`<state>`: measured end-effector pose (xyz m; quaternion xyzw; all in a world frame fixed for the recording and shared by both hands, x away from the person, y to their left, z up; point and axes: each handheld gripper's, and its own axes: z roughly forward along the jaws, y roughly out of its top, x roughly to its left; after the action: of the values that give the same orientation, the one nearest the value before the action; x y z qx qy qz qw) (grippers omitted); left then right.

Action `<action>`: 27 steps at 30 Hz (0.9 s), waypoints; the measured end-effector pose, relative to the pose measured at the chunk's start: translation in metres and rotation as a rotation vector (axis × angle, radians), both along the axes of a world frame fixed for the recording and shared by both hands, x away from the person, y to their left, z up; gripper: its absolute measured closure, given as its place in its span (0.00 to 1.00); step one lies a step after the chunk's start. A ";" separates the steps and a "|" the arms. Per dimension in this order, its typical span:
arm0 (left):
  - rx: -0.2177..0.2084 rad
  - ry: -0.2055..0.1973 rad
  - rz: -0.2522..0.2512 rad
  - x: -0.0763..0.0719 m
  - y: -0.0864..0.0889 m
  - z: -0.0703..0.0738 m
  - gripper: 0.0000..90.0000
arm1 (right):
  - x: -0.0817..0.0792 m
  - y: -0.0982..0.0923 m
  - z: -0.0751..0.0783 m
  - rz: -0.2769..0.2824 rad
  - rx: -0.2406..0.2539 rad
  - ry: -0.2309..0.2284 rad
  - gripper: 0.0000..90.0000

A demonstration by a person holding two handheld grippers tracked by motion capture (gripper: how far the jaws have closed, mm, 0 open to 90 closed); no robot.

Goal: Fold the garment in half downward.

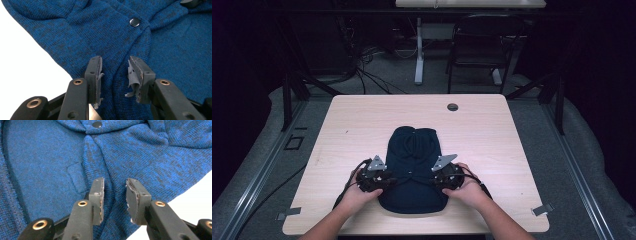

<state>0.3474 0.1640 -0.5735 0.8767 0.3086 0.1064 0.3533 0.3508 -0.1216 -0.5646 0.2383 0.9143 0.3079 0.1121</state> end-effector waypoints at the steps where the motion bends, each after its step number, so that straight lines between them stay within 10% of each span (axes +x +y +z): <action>1: 0.002 -0.001 -0.001 -0.001 0.000 0.000 0.70 | -0.001 0.000 0.000 0.006 -0.004 -0.002 0.74; 27: 0.008 0.021 -0.052 -0.030 -0.001 0.000 0.63 | -0.029 -0.001 0.000 0.061 -0.020 -0.009 0.62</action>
<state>0.3177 0.1632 -0.5732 0.8868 0.2892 0.0893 0.3493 0.3214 -0.1229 -0.5646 0.2075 0.9236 0.3031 0.1093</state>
